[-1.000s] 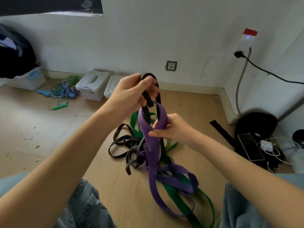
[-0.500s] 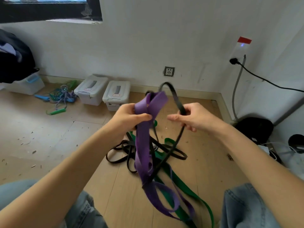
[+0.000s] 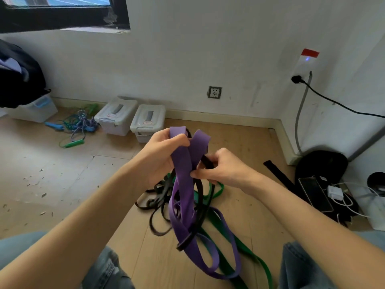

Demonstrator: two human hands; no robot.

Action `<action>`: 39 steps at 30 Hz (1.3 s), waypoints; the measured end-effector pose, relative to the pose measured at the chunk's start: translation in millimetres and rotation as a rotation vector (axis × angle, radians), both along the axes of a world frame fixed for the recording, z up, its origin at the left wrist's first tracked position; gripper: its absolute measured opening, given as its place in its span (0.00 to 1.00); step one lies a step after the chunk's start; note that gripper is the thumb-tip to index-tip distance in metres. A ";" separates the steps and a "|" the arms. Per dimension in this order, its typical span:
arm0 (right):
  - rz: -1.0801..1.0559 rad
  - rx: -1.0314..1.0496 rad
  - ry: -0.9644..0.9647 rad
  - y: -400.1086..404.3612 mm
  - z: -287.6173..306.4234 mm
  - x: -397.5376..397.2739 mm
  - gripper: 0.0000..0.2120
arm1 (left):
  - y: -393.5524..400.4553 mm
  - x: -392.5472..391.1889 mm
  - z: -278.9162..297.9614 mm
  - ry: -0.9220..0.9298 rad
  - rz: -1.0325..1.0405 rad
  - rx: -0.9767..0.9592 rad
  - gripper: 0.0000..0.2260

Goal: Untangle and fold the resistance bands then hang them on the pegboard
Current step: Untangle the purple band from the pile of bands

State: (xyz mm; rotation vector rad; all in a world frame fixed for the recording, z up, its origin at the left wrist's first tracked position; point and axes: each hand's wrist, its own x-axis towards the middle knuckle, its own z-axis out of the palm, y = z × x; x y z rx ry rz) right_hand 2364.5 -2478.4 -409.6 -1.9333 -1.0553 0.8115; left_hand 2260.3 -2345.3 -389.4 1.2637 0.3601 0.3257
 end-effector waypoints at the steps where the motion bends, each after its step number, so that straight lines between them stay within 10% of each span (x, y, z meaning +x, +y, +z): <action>1: 0.029 -0.007 0.068 -1.9 2.1 1.2 0.06 | 1.3 -0.5 -0.5 -0.012 -0.014 -0.026 0.06; 4: 0.100 -0.029 0.126 -6.9 8.5 6.4 0.03 | 6.4 -0.8 1.3 -0.067 -0.048 -0.165 0.07; 11: 0.004 -0.115 -0.595 -6.3 0.9 3.3 0.08 | 13.5 2.1 -1.7 -0.055 -0.003 -0.127 0.04; 19: -0.662 0.278 -0.289 -21.5 26.7 49.1 0.10 | 41.9 -3.3 -38.1 0.511 0.083 0.439 0.03; 25: -0.332 0.346 0.002 -14.5 34.7 26.7 0.05 | 43.3 3.3 -53.4 0.853 -0.058 0.997 0.11; 29: -0.008 0.490 0.226 -15.4 46.2 12.1 0.05 | 26.6 7.9 -61.4 0.477 -0.322 0.945 0.30; 32: -0.012 0.566 0.288 -16.2 51.2 11.1 0.04 | 11.3 13.4 -63.7 0.262 -0.504 0.875 0.16; 36: -0.331 0.523 0.062 -23.5 48.0 26.5 0.04 | 23.5 15.3 -61.6 0.373 -0.320 0.935 0.06; 39: -0.344 0.366 -0.227 -29.2 45.3 38.1 0.02 | 33.9 9.9 -39.4 0.320 0.007 0.534 0.05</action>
